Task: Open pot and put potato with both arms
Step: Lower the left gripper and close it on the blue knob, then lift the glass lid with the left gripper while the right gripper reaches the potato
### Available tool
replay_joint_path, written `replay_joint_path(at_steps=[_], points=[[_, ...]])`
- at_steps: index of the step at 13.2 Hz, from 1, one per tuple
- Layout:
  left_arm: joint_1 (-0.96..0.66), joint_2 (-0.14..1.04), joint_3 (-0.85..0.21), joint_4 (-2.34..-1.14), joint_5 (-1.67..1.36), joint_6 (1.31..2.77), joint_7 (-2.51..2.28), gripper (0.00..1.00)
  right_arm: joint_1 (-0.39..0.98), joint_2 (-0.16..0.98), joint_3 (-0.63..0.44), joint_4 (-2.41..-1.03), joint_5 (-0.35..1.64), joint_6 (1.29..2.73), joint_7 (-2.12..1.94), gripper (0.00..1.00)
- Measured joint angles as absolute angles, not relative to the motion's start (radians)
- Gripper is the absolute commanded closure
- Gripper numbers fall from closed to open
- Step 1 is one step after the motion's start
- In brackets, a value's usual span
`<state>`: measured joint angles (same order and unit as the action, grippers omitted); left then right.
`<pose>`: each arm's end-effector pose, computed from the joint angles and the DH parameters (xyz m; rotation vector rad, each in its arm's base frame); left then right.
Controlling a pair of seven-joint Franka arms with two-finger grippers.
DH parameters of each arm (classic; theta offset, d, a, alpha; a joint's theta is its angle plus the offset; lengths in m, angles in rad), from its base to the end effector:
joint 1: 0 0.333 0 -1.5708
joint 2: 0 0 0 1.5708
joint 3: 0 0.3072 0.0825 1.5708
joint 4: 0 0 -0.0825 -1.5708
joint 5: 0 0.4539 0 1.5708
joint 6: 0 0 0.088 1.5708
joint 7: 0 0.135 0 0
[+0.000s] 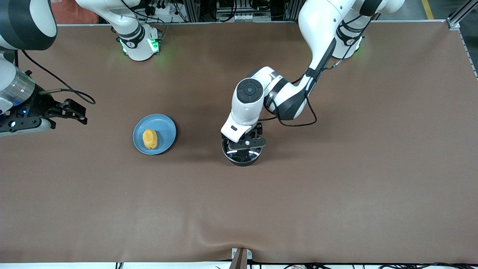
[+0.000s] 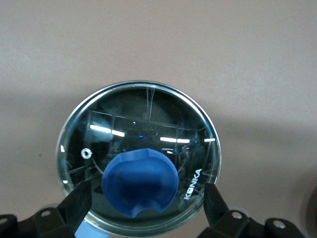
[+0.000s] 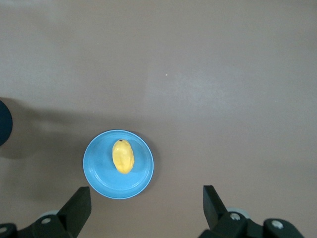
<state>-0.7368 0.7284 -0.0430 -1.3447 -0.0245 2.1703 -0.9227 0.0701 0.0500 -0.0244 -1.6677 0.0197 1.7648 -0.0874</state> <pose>0.5751 -0.5624 0.2358 3.0248 0.2547 0.0419 0.6523 0.0324 0.5202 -3.1169 -0.2026 -0.0742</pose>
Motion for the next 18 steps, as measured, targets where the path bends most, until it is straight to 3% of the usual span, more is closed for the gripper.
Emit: replay_joint_path(at_steps=[3,6,9,11,14,18], points=[[-0.737,0.755,-0.04,-1.344,-0.024,2.208,-0.949,0.01,0.079,0.051,-0.024,-1.715,0.02,1.809,-0.087,0.0],[-0.737,0.76,-0.039,-1.343,-0.024,2.214,-0.975,0.3,0.126,0.06,-0.021,-1.798,0.022,1.895,-0.073,0.0],[-0.737,0.76,-0.036,-1.338,-0.023,2.215,-0.983,0.65,0.183,0.078,-0.002,-1.887,0.022,2.016,0.027,0.0],[-0.737,0.76,-0.036,-1.337,-0.023,2.214,-0.984,0.81,0.203,0.099,0.031,-1.942,0.022,2.086,0.088,0.0],[-0.737,0.76,-0.034,-1.336,-0.023,2.203,-0.984,0.91,0.214,0.132,0.051,-2.052,0.022,2.229,0.103,0.0],[-0.734,0.743,-0.034,-1.322,-0.023,2.173,-0.986,0.93,0.209,0.168,0.045,-2.179,0.018,2.381,0.015,0.0]])
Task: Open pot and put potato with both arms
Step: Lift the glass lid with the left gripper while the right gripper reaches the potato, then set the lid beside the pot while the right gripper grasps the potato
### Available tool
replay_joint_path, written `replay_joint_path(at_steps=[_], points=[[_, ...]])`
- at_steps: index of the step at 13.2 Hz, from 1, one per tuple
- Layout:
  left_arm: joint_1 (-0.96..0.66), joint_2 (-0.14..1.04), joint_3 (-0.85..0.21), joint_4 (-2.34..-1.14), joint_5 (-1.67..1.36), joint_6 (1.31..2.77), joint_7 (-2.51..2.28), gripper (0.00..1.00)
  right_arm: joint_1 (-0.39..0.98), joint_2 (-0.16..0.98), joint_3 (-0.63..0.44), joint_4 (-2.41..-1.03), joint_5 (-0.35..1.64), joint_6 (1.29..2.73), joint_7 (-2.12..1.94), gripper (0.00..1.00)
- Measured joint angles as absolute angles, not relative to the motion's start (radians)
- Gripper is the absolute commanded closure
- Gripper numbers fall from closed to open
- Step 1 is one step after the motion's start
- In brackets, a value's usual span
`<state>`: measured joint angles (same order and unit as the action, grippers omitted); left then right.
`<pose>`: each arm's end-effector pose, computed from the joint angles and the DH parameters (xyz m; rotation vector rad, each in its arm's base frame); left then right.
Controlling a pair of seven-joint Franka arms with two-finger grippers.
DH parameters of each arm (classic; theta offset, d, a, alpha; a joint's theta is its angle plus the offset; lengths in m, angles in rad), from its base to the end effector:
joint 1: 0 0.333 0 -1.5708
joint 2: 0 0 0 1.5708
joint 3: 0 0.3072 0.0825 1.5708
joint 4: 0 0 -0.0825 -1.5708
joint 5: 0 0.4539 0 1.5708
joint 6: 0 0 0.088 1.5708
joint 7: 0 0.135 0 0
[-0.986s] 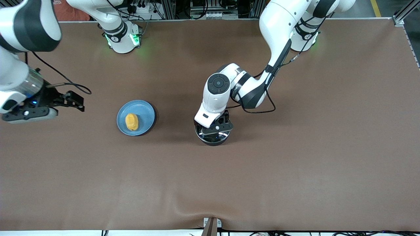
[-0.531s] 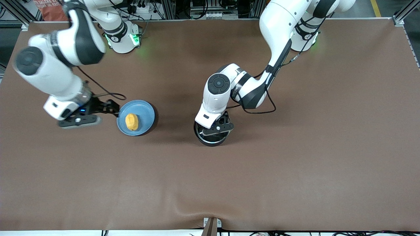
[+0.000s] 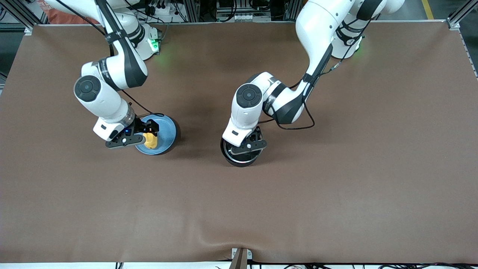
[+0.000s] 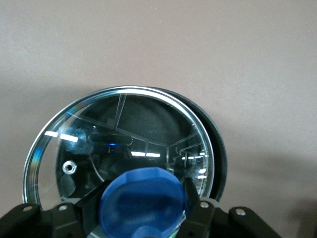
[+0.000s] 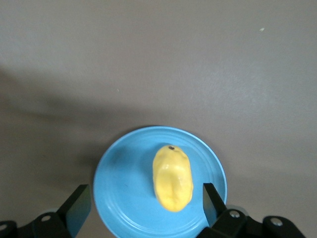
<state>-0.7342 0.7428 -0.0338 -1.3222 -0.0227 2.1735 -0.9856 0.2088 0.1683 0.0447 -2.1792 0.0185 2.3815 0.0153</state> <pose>0.5847 -0.5597 0.2364 3.0090 0.3622 0.0569 0.5873 0.1531 0.2309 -3.0968 -0.3487 -0.0484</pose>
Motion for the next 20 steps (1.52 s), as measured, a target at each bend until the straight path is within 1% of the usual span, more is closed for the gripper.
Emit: replay_joint_path(at_steps=[4,10,13,16,17,18,20], points=[[-0.695,0.649,-0.027,-1.307,-0.023,2.101,-0.984,0.94,0.188,0.189,0.039,-2.193,0.018,2.383,-0.054,0.0],[-0.501,0.497,-0.025,-1.334,-0.023,1.933,-0.763,0.92,0.17,0.299,0.039,-2.197,0.018,2.462,-0.062,0.0],[-0.368,0.439,-0.025,-1.408,-0.023,1.901,-0.568,0.92,0.17,0.327,0.04,-2.227,0.018,2.515,-0.062,0.0],[-0.252,0.398,-0.026,-1.513,-0.023,1.899,-0.4,0.92,0.17,0.327,0.04,-2.238,0.018,2.521,-0.062,0.0],[-0.221,0.393,-0.026,-1.544,-0.022,1.9,-0.358,0.92,0.17,0.327,0.04,-2.238,0.018,2.522,-0.062,0.02],[-0.192,0.393,-0.025,-1.573,-0.022,1.903,-0.319,0.92,0.17,0.327,0.04,-2.239,0.018,2.523,-0.062,0.08],[-0.14,0.393,-0.026,-1.639,-0.022,1.946,-0.267,0.91,0.17,0.327,0.04,-2.242,0.018,2.528,-0.062,0.09]])
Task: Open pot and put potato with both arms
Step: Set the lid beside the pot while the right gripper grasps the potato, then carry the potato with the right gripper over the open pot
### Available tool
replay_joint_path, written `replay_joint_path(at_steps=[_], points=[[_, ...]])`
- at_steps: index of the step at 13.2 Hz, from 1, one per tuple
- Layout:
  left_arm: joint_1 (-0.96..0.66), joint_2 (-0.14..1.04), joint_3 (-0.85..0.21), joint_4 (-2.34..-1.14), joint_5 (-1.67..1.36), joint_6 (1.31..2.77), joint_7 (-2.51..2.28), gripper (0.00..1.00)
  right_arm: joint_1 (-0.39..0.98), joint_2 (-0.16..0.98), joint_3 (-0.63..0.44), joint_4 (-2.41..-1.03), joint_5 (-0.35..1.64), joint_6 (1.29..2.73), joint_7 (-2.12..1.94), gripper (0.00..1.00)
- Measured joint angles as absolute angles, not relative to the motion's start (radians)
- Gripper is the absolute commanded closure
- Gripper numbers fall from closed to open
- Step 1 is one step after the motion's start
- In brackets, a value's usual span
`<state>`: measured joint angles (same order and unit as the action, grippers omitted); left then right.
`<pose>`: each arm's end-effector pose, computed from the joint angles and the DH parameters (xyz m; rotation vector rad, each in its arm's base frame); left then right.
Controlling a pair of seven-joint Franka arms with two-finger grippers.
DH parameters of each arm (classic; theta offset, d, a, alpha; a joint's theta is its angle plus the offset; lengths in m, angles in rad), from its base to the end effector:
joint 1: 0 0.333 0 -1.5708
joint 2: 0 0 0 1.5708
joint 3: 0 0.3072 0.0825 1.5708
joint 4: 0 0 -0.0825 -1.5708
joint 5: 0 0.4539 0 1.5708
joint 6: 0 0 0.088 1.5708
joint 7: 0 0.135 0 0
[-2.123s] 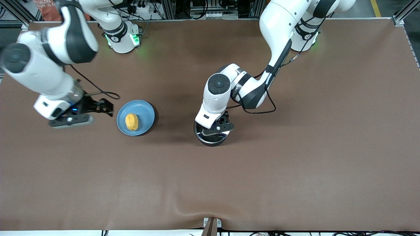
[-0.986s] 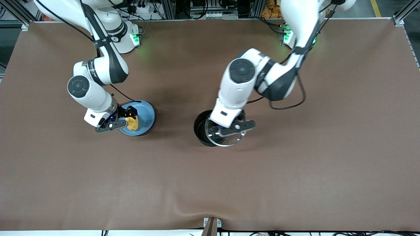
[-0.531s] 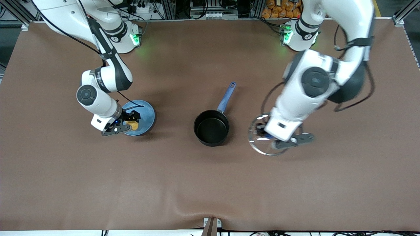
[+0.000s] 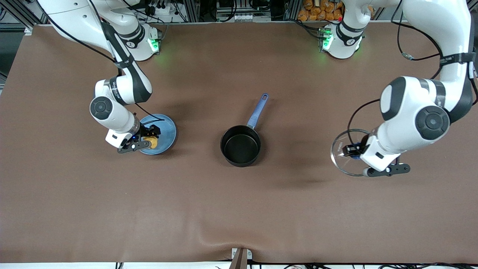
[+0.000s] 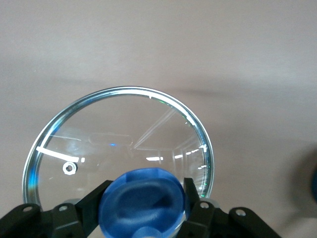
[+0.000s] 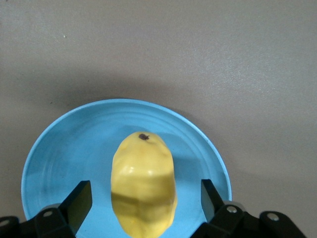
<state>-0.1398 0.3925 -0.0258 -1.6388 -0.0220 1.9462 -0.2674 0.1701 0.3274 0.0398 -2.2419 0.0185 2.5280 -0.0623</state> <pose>0.7033 -0.1184 0.3156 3.1224 0.1755 -0.1400 0.5615 0.1213 0.1221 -3.0955 -0.3968 0.0667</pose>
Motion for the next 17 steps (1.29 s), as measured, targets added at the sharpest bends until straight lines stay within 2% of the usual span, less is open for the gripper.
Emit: replay_joint_path(at_steps=[2,6,7,9,10,13,17], points=[[-0.115,0.391,-0.027,-1.715,-0.022,2.029,-0.243,0.91,0.17,0.329,0.04,-2.245,0.018,2.53,-0.062,0.12],[-0.051,0.389,-0.028,-1.855,-0.022,2.202,-0.114,0.91,0.17,0.345,0.039,-2.247,0.018,2.539,-0.062,0.11],[-0.024,0.389,-0.029,-1.889,-0.022,2.248,-0.077,0.91,0.17,0.352,0.039,-2.247,0.018,2.542,-0.062,0.32],[0.025,0.39,-0.035,-1.955,-0.027,2.337,-0.021,0.91,0.17,0.358,0.039,-2.247,0.018,2.545,-0.062,0.84],[0.043,0.393,-0.041,-1.981,-0.04,2.372,0.002,0.91,0.17,0.358,0.039,-2.247,0.018,2.546,-0.062,1.0],[0.065,0.405,-0.052,-2.024,-0.138,2.428,0.072,0.91,0.17,0.346,0.039,-2.244,0.018,2.537,-0.061,1.0],[0.08,0.435,-0.058,-2.044,-0.238,2.482,0.192,0.91,0.17,0.219,0.039,-2.186,0.019,2.361,-0.061,1.0]])
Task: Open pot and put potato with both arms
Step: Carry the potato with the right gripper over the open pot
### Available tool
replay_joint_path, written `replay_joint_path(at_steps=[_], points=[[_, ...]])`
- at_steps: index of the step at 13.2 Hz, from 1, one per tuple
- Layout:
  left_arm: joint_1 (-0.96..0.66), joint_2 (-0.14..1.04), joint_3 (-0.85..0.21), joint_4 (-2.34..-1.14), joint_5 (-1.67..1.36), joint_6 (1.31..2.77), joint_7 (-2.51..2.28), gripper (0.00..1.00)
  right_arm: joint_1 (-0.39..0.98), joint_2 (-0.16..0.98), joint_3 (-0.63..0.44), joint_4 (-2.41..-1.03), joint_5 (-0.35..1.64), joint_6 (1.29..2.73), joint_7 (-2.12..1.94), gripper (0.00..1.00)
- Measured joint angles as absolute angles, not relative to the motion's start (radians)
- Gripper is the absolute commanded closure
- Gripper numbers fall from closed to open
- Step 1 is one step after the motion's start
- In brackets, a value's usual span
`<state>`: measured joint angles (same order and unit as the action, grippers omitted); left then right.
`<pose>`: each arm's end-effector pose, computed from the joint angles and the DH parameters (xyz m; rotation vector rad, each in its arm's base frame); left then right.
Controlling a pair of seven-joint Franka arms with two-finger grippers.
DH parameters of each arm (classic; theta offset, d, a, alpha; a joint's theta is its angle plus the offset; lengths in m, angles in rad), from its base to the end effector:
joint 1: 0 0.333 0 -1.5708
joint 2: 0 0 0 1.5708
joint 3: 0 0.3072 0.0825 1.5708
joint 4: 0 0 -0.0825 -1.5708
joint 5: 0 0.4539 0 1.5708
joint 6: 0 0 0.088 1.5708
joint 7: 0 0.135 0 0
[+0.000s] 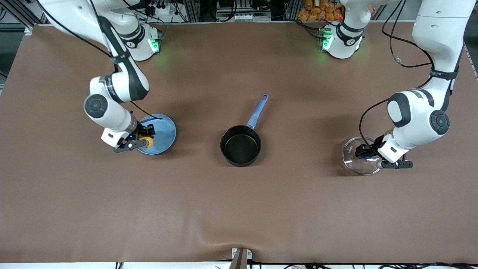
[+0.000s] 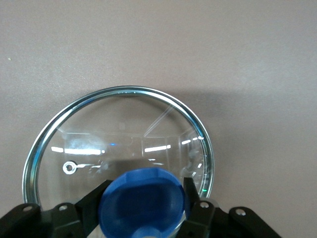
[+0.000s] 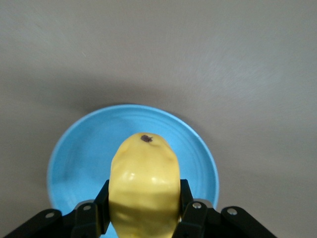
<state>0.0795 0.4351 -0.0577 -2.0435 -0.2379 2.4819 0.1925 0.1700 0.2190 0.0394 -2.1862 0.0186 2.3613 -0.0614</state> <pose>0.6375 0.0094 0.1359 2.9723 0.0340 0.0302 0.5820 0.1249 0.1954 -3.0971 -0.3995 0.0707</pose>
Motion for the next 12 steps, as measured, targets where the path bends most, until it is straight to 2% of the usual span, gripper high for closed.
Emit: replay_joint_path(at_steps=[4,5,6,7,9,12], points=[[0.09,0.456,-0.062,-2.059,-0.346,2.511,0.26,0.89,0.199,0.096,0.043,-2.06,0.02,2.141,-0.018,1.0],[0.09,0.458,-0.063,-2.062,-0.38,2.511,0.279,0.85,0.215,0.088,0.046,-2.01,0.02,2.087,0.02,1.0],[0.09,0.46,-0.064,-2.064,-0.413,2.512,0.301,0.54,0.242,0.09,0.048,-1.958,0.02,2.046,0.058,1.0],[0.09,0.462,-0.064,-2.066,-0.441,2.512,0.324,0.01,0.277,0.097,0.05,-1.915,0.02,2.024,0.107,1.0],[0.09,0.465,-0.064,-2.065,-0.463,2.513,0.337,0.0,0.373,0.138,0.053,-1.84,0.02,2.015,0.236,1.0],[0.088,0.448,-0.075,-2.039,-0.469,2.51,0.308,0.0,0.521,0.278,0.054,-1.721,0.02,2.029,0.462,1.0]])
